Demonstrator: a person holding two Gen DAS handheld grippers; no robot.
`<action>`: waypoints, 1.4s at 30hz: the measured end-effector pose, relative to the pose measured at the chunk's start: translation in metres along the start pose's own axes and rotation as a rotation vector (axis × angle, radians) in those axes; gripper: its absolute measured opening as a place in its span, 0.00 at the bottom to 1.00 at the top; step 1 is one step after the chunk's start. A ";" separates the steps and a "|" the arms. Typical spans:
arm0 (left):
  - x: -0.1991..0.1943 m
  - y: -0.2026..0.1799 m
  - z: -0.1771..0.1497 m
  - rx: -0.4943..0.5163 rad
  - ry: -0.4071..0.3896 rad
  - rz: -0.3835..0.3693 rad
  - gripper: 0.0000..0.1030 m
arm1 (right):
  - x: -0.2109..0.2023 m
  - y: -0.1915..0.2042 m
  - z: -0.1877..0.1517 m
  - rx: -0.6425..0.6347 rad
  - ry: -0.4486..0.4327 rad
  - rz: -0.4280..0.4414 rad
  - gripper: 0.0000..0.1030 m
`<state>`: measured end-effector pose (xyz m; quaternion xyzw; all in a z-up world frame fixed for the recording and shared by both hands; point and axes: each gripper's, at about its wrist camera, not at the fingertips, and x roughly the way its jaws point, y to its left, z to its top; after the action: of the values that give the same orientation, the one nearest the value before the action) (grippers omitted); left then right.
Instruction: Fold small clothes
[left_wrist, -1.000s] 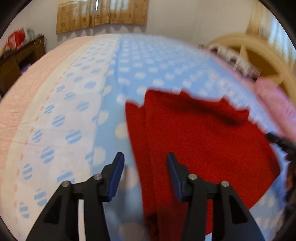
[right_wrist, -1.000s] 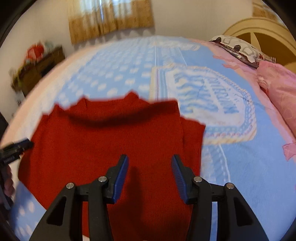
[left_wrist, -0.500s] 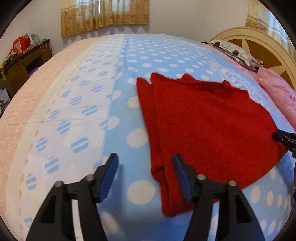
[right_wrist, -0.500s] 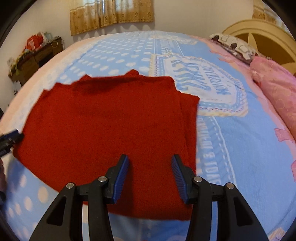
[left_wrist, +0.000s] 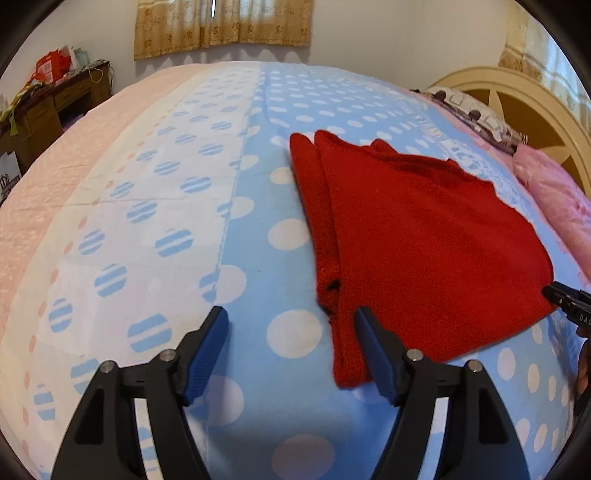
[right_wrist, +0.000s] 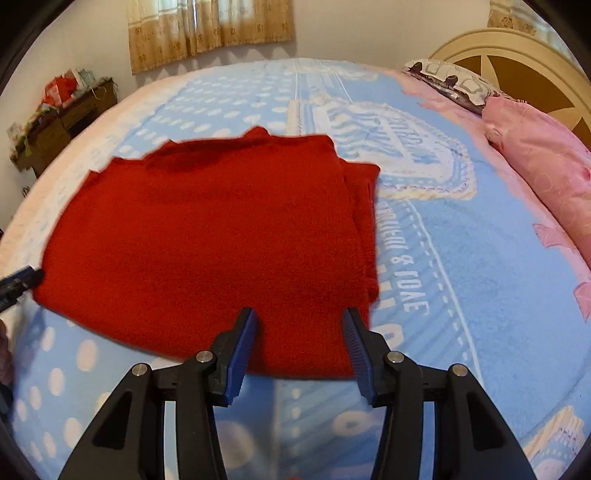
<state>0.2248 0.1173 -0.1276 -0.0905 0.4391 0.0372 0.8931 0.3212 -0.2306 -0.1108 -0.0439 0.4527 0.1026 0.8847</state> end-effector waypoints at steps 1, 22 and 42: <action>0.000 0.000 -0.001 0.000 -0.001 0.005 0.75 | -0.001 -0.002 0.001 0.008 -0.007 -0.009 0.48; 0.013 0.003 -0.005 -0.012 0.021 0.016 0.96 | -0.016 0.004 0.004 0.035 -0.081 -0.076 0.41; 0.014 -0.001 -0.006 0.013 0.033 0.039 1.00 | 0.023 0.012 -0.007 -0.024 0.053 -0.129 0.40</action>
<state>0.2288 0.1147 -0.1424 -0.0765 0.4558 0.0501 0.8854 0.3262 -0.2166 -0.1333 -0.0864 0.4711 0.0497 0.8764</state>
